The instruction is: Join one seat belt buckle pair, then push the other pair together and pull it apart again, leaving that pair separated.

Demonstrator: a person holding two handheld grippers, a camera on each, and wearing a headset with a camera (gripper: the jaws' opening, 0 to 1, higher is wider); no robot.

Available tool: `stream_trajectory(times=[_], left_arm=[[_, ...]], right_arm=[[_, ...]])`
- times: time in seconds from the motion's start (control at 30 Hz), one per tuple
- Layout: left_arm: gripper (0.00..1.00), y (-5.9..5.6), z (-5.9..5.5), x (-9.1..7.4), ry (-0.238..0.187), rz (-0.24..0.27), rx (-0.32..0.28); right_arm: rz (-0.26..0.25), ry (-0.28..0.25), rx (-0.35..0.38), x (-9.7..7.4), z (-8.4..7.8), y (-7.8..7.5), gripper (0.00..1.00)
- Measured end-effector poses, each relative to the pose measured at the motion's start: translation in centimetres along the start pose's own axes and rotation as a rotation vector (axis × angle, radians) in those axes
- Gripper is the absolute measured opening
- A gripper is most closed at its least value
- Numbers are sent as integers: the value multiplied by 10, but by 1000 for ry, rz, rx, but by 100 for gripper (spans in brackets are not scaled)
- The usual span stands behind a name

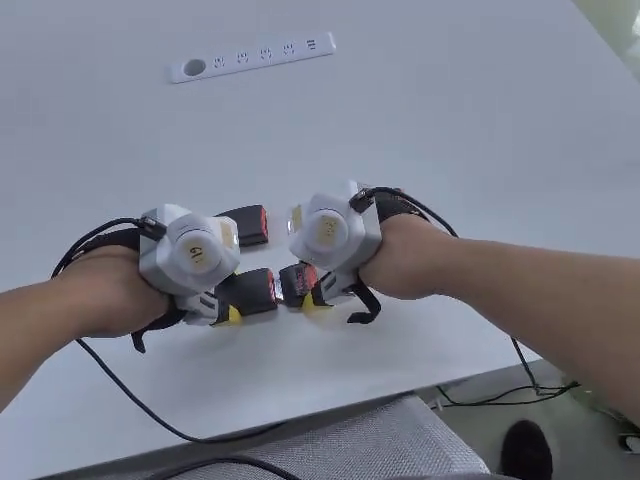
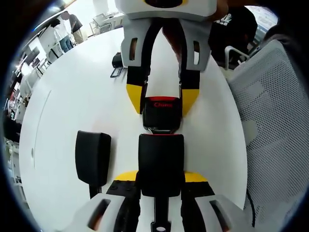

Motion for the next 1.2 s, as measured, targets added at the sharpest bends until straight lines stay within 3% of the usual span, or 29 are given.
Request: stream_trajectory(times=[0.13,0.4,0.43,0.53,0.63,0.77,1.0,1.1,1.2], left_arm=[[32,1,2,1,37,5,0],[34,4,2,2,43,7,-26],[34,5,2,2,32,14,-43],[38,4,3,-1,13,19,-29],[38,5,14,-13,-60,37,-55],[39,8,22,-25,-77,69,-33],[38,33,25,-41,-100,146,-43],[39,47,25,-45,-114,187,-22],[39,56,26,-48,-124,190,-17]], right_arm=[[7,14,13,1,1,-1,34],[0,26,5,-1,2,-2,35],[-23,29,0,-3,1,-5,36],[-21,-13,46,-13,4,-7,36],[-26,-40,53,-26,4,-8,35],[-50,-64,62,-42,-1,-15,35],[-115,-55,86,-66,-25,-42,35],[-145,-39,101,-76,-41,-55,35],[-169,-27,113,-84,-53,-66,36]])
Point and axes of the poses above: the centre of the closed fingertips' face, and the gripper's own axes: x roughly forward along the fingers, y roughly to its left, z roughly out of its top, the point moved 6 cm from there along -x, roughly backward along the fingers, and after that the axes turned 3 degrees about -z, right-handed, at the moved point
